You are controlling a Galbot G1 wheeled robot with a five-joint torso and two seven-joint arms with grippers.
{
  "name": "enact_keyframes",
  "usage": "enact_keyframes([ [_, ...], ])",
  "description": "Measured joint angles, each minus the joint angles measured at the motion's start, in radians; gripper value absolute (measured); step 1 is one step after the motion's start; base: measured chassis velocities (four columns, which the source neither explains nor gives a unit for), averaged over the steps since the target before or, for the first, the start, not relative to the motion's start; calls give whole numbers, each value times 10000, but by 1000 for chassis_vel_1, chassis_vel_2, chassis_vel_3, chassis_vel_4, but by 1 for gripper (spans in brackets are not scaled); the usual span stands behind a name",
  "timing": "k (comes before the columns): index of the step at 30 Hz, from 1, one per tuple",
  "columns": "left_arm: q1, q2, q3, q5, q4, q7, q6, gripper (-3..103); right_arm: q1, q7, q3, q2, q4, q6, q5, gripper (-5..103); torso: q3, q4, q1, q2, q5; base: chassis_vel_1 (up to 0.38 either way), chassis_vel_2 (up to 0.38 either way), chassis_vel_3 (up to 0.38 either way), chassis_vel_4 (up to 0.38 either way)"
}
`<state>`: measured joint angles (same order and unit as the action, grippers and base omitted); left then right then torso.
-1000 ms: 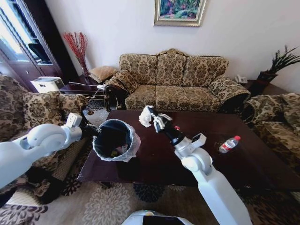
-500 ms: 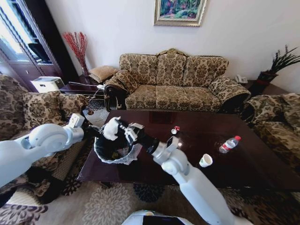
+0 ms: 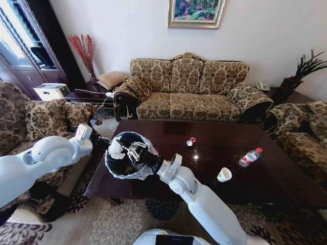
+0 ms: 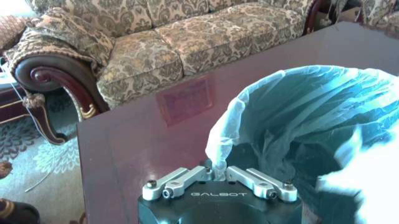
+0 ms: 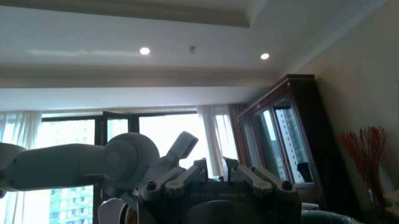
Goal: Move to the front of the table and place the trash on the table into the trash bin.
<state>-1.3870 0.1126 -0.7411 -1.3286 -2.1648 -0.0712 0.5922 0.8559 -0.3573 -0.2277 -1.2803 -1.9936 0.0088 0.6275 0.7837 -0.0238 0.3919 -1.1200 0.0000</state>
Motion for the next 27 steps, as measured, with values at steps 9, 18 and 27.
enact_keyframes([
  [9,-23,3,-8,-6,20,-39,-21,0,212,-45,221,73,-70,104,22,49,0,0,0,0,1,0,0,0,0],
  [18,19,204,-161,60,370,-215,134,0,1060,2091,2264,45,-525,357,-587,82,0,-2,0,0,0,0,0,0,0],
  [27,55,721,-153,278,453,-259,136,0,3954,4488,4348,-469,-804,98,-2133,100,0,1,0,0,2,0,0,0,0],
])
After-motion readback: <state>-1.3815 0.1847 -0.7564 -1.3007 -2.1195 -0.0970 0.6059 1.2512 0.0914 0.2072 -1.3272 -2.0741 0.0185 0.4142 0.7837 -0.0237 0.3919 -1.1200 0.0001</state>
